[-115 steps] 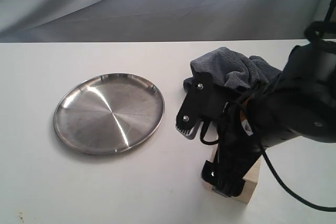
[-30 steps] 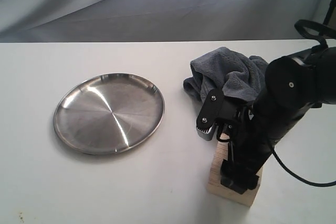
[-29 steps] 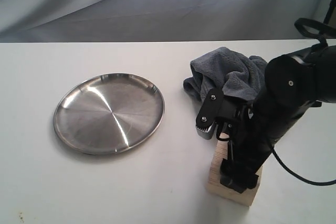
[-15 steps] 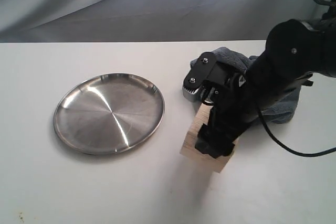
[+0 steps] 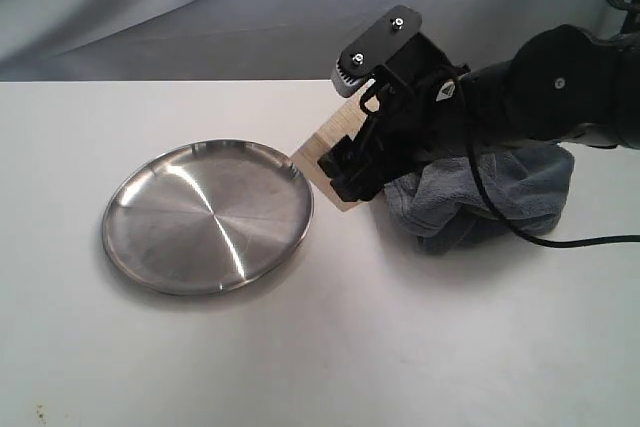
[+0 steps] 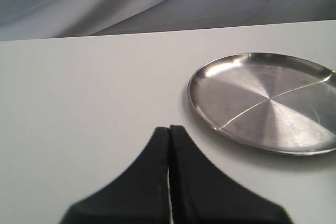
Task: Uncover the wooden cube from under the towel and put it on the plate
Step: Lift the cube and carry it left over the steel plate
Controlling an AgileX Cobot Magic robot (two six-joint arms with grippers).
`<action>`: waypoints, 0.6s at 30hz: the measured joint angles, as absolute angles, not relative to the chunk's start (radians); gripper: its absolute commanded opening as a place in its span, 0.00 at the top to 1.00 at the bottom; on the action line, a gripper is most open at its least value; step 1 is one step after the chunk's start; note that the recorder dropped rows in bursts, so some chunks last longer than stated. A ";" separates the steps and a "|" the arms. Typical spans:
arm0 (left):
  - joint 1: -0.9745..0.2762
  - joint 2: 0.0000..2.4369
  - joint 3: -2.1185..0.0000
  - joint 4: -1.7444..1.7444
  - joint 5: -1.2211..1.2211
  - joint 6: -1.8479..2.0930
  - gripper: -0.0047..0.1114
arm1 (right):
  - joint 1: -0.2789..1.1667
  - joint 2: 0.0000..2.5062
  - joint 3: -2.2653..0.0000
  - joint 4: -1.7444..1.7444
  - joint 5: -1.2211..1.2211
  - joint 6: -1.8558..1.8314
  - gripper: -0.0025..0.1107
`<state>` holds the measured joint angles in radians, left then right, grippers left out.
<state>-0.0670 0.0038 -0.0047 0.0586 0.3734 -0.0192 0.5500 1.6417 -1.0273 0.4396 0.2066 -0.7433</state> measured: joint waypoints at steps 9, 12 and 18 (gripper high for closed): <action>-0.067 0.004 -0.005 0.059 0.373 -0.019 0.96 | 0.680 1.703 -1.027 0.426 0.020 -0.841 0.98; -0.067 0.004 -0.005 0.059 0.373 -0.019 0.96 | 0.695 1.759 -1.042 0.419 -0.024 -0.838 0.98; -0.067 0.004 -0.005 0.059 0.373 -0.019 0.96 | 0.697 1.891 -1.196 0.431 0.079 -0.836 0.98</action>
